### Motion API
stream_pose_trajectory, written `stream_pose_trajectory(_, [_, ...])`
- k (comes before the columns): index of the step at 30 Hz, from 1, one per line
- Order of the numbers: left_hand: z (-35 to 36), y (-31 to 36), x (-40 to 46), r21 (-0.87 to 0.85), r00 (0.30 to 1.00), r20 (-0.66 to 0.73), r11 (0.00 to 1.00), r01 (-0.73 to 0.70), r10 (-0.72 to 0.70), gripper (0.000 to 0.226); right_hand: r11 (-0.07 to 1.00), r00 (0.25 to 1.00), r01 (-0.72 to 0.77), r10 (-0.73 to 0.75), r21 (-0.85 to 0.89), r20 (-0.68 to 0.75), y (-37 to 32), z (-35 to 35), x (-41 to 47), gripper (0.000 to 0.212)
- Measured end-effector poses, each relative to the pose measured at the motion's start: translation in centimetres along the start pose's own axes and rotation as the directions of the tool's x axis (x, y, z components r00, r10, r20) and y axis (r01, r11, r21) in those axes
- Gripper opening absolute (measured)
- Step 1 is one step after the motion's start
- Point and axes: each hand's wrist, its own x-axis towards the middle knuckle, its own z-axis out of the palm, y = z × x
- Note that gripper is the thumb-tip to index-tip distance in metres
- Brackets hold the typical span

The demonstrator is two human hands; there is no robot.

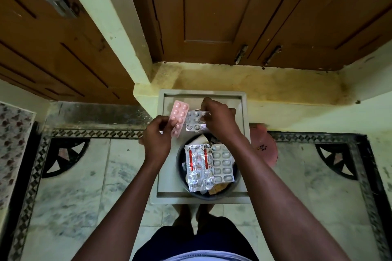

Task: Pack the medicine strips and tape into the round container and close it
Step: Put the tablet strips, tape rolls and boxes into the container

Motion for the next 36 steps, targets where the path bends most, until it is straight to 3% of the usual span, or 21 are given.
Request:
stream_pose_trajectory(6, [0.0, 1.7, -4.7, -0.098, 1.0, 0.004, 0.995, -0.011, 0.011, 0.012, 0.95, 0.965, 0.066, 0.018, 0.307, -0.262, 1.9, -2.2, -5.7, 0.019])
stream_pose_trajectory(11, [1.3, 1.9, -9.0, -0.003, 0.997, 0.08, 1.0, 0.01, -0.01, 0.013, 0.899, 0.971, -0.069, 0.159, 0.432, -0.176, 3.9, -2.6, -10.2, 0.017])
stream_pose_trajectory(14, [2.1, 1.6, -10.2, 0.077, 0.996, 0.074, 0.996, 0.038, -0.044, 0.018, 0.946, 0.976, -0.148, 0.187, 0.289, -0.113, 5.1, -1.4, -10.6, 0.021])
stream_pose_trajectory(17, [2.5, 1.2, -11.1, 0.216, 0.994, 0.11, 0.976, -0.03, 0.006, 0.033, 0.98, 0.977, -0.185, 0.191, 0.071, -0.096, 5.0, -0.6, -10.7, 0.021])
stream_pose_trajectory(23, [2.8, 0.7, -11.8, 0.569, 0.96, 0.229, 0.778, -0.265, 0.159, 0.055, 0.912, 0.973, -0.217, 0.177, -0.347, -0.146, 3.6, 0.7, -12.4, 0.031])
stream_pose_trajectory(26, [2.9, 0.5, -12.0, 0.631, 0.948, 0.266, 0.711, -0.31, 0.177, 0.054, 0.895, 0.973, -0.212, 0.158, -0.392, -0.166, 3.5, 1.1, -13.0, 0.025])
stream_pose_trajectory(28, [2.9, 0.3, -12.1, 0.665, 0.935, 0.282, 0.658, -0.352, 0.215, 0.053, 0.925, 0.981, -0.107, 0.037, -0.365, -0.192, 4.3, 1.5, -13.2, 0.03])
stream_pose_trajectory(30, [2.7, -0.1, -12.4, 0.706, 0.906, 0.312, 0.569, -0.422, 0.284, 0.052, 0.964, 0.989, 0.06, -0.092, -0.258, -0.114, 5.1, 1.8, -13.2, 0.049])
stream_pose_trajectory(32, [2.5, -0.6, -12.6, 0.714, 0.869, 0.365, 0.499, -0.492, 0.334, 0.055, 0.956, 0.987, 0.157, -0.162, -0.246, -0.001, 5.3, 1.8, -13.2, 0.054])
stream_pose_trajectory(36, [2.5, -1.6, -13.2, 0.713, 0.85, 0.45, 0.463, -0.526, 0.273, 0.061, 0.923, 0.994, 0.105, -0.09, -0.37, 0.057, 5.5, 2.2, -13.9, 0.044])
